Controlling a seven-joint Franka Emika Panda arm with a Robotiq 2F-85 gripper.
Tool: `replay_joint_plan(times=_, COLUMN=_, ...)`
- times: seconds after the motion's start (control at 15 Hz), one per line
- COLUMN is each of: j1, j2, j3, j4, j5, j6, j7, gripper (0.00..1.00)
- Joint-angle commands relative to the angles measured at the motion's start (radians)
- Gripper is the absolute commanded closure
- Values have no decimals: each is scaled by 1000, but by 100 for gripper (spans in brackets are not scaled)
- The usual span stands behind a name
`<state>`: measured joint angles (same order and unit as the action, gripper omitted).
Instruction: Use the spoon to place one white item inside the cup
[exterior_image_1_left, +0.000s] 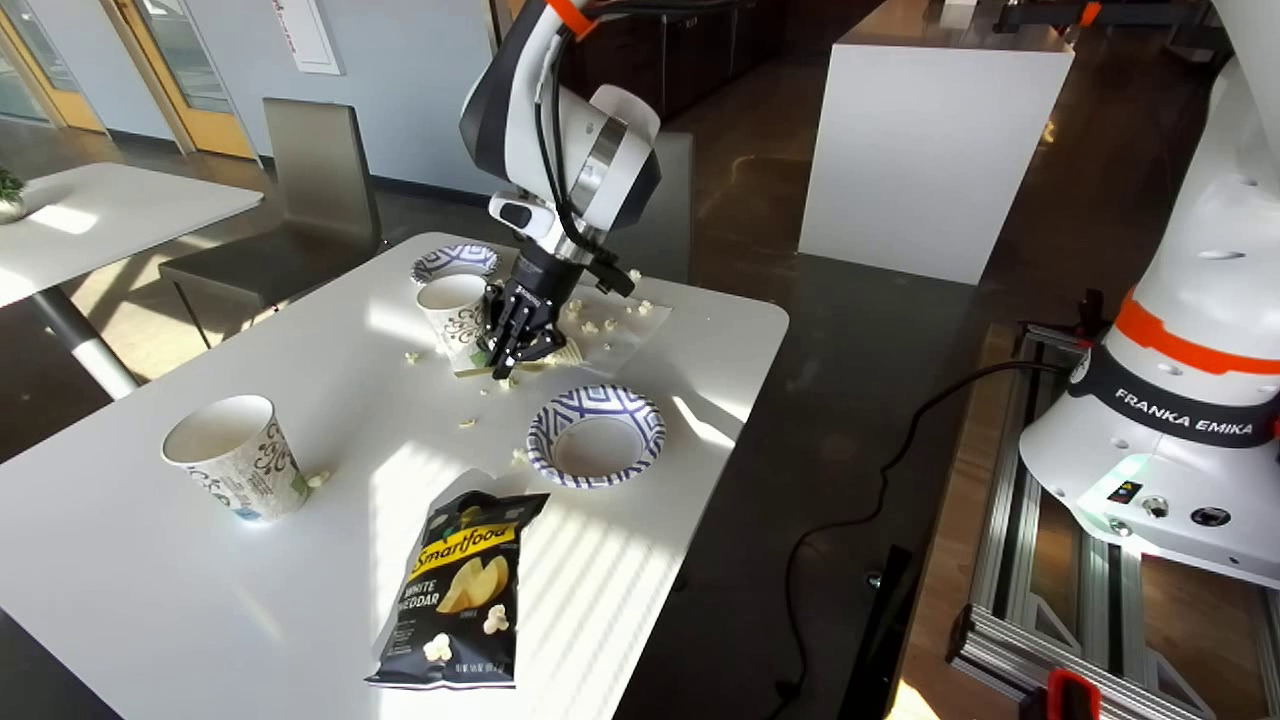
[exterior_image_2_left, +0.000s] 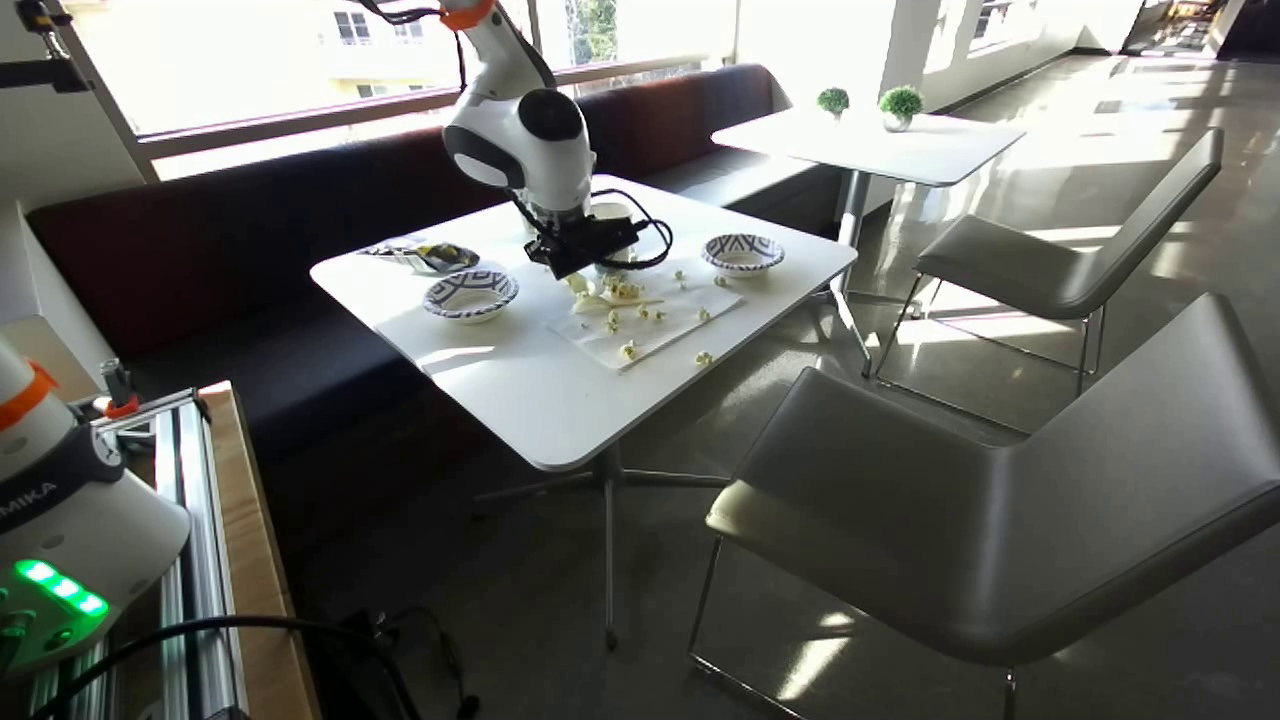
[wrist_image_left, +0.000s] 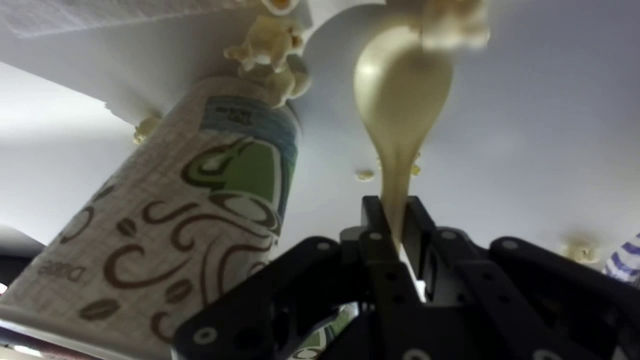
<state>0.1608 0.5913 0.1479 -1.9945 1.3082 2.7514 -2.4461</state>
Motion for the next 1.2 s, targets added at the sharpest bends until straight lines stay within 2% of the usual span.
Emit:
replay_joint_plan(times=0.0, j1=-37, j2=1, j3=23, j4=-6, j5=83, j6=-40, j7=-4, gripper=97)
replay_joint_plan(times=0.27, j1=-76, j2=-12, j3=27, j4=-25, j5=166, j6=-94, j7=-3, gripper=97)
replay_joint_plan(times=0.6, j1=-123, j2=-36, j3=21, j4=-58, j5=215, j6=-176, j7=9, gripper=97)
replay_joint_plan(times=0.67, j1=-106, j2=-44, j3=-8, j4=-67, j5=221, j6=-209, j7=17, gripper=97)
replay_joint_plan(times=1.13, j1=-90, j2=-56, j3=-49, j4=-92, j5=196, j6=-277, j7=60, gripper=97)
